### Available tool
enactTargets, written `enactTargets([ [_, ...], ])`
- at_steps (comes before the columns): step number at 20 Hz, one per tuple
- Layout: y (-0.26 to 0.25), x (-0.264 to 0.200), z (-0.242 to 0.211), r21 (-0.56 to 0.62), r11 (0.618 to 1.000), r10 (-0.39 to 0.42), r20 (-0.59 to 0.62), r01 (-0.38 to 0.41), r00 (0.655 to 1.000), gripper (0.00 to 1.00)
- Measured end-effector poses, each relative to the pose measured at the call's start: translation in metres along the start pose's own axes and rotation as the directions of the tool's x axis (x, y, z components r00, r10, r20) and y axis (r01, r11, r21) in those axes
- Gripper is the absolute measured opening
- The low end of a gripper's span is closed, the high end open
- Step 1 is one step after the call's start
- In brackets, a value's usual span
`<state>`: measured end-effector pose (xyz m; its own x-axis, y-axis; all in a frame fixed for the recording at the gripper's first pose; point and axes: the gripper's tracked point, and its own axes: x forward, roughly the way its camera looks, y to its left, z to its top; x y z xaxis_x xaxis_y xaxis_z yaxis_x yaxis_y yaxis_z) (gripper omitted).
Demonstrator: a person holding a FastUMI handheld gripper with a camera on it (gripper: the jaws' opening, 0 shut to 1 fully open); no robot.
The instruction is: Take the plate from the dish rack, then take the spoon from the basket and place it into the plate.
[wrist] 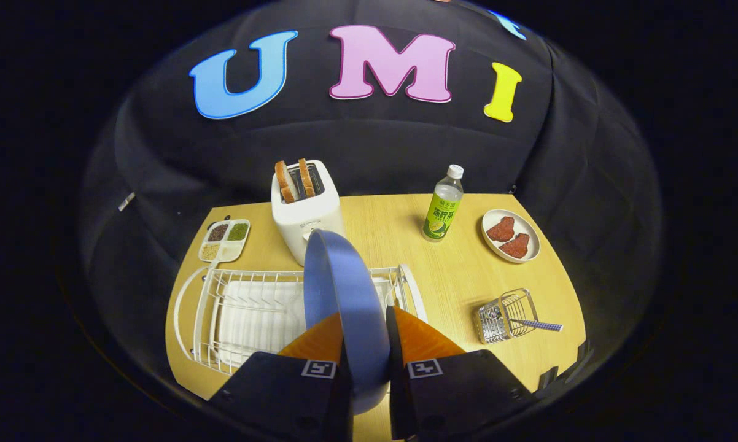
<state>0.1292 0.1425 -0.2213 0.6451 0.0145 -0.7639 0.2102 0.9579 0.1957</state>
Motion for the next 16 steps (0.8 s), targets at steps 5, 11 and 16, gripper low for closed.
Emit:
enactTargets([
  [5,-0.024,-0.039,-0.024,0.102,0.989,0.113,-0.037,-0.109,0.993,0.27],
  [11,-0.056,-0.086,-0.081,0.104,0.978,0.19,-0.09,-0.18,0.978,0.27],
  [16,-0.08,-0.11,-0.153,0.091,0.981,0.189,-0.189,-0.174,0.964,0.27],
])
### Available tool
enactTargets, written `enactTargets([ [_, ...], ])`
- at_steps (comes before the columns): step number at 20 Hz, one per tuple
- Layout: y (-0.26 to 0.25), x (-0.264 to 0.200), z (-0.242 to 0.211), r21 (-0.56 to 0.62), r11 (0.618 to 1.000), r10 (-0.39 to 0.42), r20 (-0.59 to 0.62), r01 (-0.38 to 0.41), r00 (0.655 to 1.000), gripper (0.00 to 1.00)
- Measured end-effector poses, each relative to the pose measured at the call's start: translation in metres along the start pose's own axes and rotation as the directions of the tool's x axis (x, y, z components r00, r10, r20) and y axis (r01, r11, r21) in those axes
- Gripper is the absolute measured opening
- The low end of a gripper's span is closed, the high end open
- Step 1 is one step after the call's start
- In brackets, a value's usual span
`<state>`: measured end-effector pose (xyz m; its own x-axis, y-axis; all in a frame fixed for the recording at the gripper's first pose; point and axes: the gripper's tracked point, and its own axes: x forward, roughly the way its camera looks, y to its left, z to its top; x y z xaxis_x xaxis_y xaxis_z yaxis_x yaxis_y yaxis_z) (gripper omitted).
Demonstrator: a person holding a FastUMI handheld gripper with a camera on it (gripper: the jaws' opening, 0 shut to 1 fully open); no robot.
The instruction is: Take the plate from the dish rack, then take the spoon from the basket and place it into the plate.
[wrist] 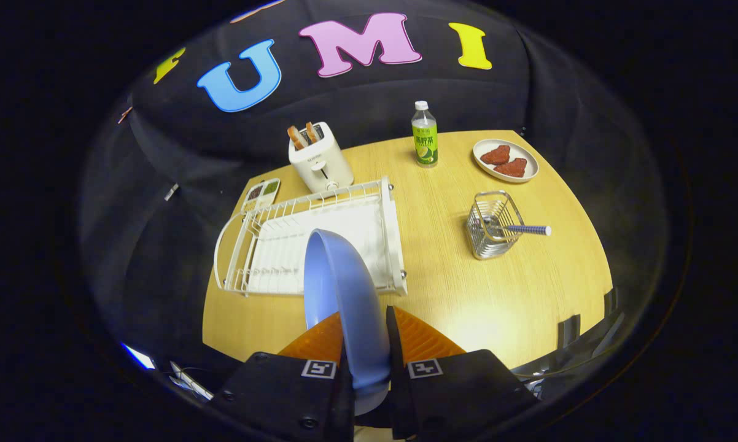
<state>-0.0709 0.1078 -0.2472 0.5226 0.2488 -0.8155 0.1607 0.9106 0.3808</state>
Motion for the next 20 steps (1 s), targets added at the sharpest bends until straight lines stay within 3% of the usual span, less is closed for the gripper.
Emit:
enactTargets([
  [8,-0.027,0.04,-0.076,-0.032,0.998,-0.049,-0.12,0.045,0.992,0.27],
  [17,-0.024,0.06,-0.078,-0.062,0.997,-0.056,-0.111,0.05,0.992,0.28],
  [20,-0.033,0.063,-0.077,-0.081,0.993,-0.095,-0.102,0.087,0.99,0.32],
])
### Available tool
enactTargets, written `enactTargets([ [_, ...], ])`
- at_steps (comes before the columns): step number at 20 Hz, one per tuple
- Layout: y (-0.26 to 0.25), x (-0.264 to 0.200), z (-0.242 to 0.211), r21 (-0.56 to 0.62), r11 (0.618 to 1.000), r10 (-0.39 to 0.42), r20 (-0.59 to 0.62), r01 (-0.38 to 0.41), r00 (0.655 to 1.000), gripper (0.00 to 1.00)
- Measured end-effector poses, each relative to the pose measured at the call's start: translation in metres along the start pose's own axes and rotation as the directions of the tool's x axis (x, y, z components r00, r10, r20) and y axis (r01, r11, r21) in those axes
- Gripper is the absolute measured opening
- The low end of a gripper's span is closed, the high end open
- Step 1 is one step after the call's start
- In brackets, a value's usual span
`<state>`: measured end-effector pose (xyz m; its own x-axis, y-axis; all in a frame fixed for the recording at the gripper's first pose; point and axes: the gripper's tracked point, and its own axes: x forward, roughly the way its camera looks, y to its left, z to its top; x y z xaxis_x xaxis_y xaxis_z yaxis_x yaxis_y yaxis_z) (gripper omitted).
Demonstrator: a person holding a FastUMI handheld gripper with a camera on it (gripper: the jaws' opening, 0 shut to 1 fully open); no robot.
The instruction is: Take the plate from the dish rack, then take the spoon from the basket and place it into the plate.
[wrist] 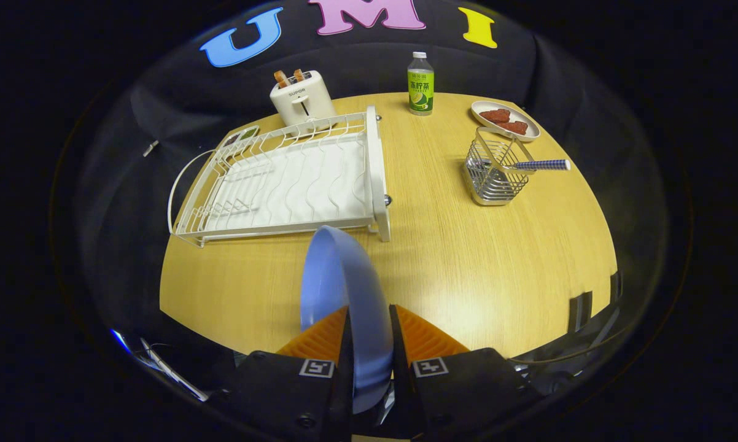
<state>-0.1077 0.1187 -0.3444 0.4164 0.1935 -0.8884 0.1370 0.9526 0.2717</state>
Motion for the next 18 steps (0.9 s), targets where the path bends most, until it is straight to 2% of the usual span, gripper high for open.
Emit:
enactTargets([
  [6,-0.013,-0.006,0.012,0.02,1.0,-0.017,0.038,0.016,0.999,0.43],
  [9,-0.02,-0.015,0.018,0.004,1.0,-0.002,0.058,0.002,0.998,0.6],
  [12,-0.023,-0.035,0.034,-0.028,0.999,0.048,0.114,-0.045,0.992,0.73],
  [17,-0.054,-0.08,0.086,-0.128,0.99,0.094,0.268,-0.062,0.959,0.98],
  [18,-0.063,-0.089,0.099,-0.149,0.988,0.092,0.303,-0.048,0.949,0.98],
])
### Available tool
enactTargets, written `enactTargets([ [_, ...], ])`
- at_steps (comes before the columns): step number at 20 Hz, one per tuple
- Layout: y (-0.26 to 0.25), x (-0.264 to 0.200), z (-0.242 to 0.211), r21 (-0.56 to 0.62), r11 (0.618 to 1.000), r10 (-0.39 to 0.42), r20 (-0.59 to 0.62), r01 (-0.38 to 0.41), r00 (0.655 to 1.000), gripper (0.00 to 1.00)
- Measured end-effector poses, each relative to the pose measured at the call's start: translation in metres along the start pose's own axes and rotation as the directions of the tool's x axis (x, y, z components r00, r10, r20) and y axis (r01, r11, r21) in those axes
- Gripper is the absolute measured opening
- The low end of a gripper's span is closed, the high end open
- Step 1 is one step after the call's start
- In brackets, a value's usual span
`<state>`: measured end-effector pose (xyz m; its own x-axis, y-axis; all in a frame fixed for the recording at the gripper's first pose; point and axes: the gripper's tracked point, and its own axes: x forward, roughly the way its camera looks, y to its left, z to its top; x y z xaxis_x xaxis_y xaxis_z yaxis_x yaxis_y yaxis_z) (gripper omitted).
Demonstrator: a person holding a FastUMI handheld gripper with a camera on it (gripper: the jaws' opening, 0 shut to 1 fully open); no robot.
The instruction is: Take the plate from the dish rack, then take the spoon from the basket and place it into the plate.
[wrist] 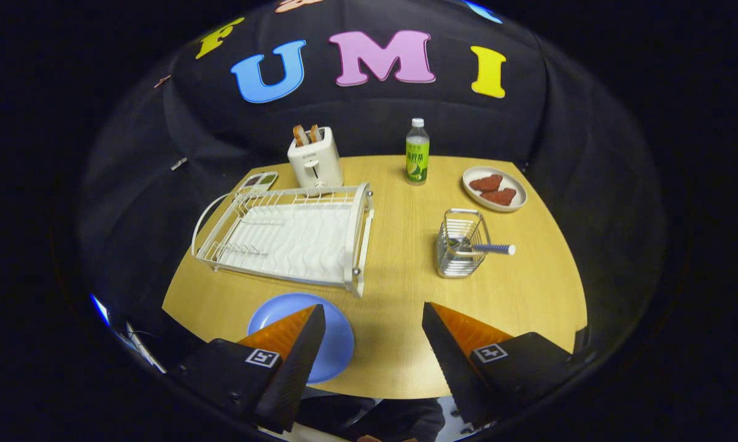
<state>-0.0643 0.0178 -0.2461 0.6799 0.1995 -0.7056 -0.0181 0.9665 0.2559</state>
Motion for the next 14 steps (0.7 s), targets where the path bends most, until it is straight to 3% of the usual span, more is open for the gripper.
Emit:
enactTargets([
  [4,-0.059,-0.006,0.041,-0.106,0.992,-0.062,0.109,0.073,0.992,0.98],
  [9,-0.127,0.018,0.046,-0.157,0.975,-0.141,0.095,0.154,0.985,0.95],
  [12,-0.153,0.05,0.03,-0.161,0.977,-0.139,0.03,0.142,0.99,0.95],
  [14,-0.156,0.071,0.019,-0.13,0.986,-0.11,-0.014,0.107,0.994,0.89],
])
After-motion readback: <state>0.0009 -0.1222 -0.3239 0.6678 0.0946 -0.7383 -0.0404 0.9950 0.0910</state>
